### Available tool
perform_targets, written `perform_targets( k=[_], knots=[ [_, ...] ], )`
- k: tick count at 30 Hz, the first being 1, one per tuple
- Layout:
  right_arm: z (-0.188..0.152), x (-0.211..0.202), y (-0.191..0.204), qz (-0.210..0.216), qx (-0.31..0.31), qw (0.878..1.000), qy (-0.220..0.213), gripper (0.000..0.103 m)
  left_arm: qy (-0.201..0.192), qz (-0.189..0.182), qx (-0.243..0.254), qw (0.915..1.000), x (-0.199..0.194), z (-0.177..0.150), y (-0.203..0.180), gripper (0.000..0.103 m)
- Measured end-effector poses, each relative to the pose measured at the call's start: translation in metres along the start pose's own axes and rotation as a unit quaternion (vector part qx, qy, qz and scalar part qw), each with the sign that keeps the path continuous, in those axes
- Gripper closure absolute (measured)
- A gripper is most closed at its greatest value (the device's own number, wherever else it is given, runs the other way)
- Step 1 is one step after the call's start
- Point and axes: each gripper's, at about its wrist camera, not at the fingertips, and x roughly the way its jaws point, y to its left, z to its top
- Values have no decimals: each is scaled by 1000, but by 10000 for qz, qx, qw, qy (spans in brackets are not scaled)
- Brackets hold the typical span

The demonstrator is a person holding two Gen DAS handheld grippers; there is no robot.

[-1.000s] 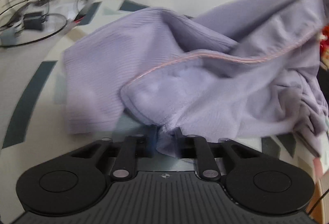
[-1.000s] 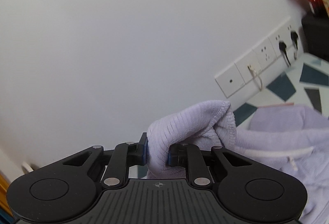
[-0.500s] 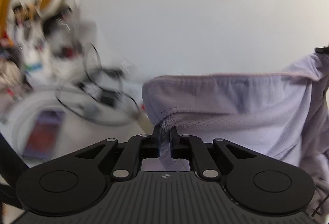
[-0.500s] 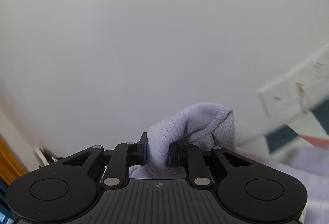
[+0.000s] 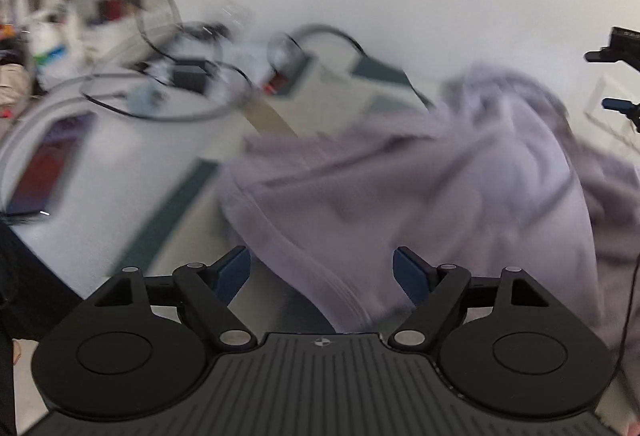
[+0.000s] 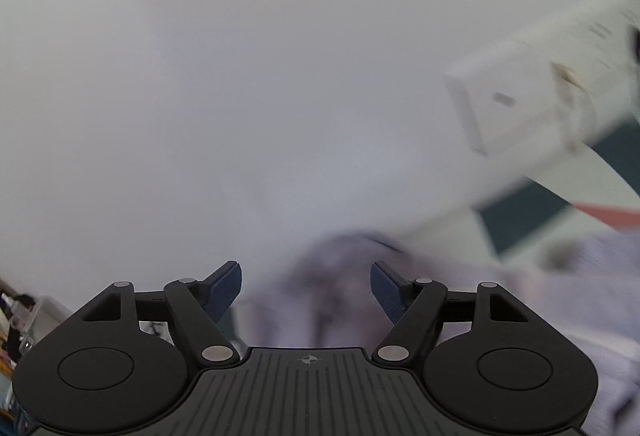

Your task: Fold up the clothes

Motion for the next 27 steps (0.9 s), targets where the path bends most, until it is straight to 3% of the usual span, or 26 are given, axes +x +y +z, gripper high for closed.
perform_targets(
  k=[4,8,12,15,16,17,18,20,24,27],
  knots=[
    [-13,-47,-56,-636,272,9975,-164,34,195,-243,533,9981,13,-2,-17,17],
    [-25,-100,-118,-1307,483,9899,-241,34,119,-374,1377,9897,26,-2,-51,9],
    [-58,-162,-136,-1772,538,9822,-312,34,169,-261,2166,9758,55,-2,-72,7],
    [-92,-190,-128,-2035,315,9782,-259,29,153,-294,2256,9737,66,-2,-71,7],
    [-105,-198,-129,-2109,215,9770,-230,25,157,-319,2234,9741,67,0,-69,9],
    [-117,-202,-124,-2191,72,9755,-165,24,166,-293,2195,9750,67,1,-67,25],
    [-129,-206,-119,-2272,-71,9738,-100,22,176,-267,2157,9759,68,3,-65,35],
    [-149,-209,-111,-2426,-307,9696,112,22,218,-241,2083,9775,67,5,-60,46],
    [-173,-193,-113,-2602,-145,9642,486,25,337,-249,1964,9796,63,7,-50,56],
    [-182,-181,-114,-2562,40,9651,535,40,424,-372,1964,9789,57,3,-41,57]
  ],
)
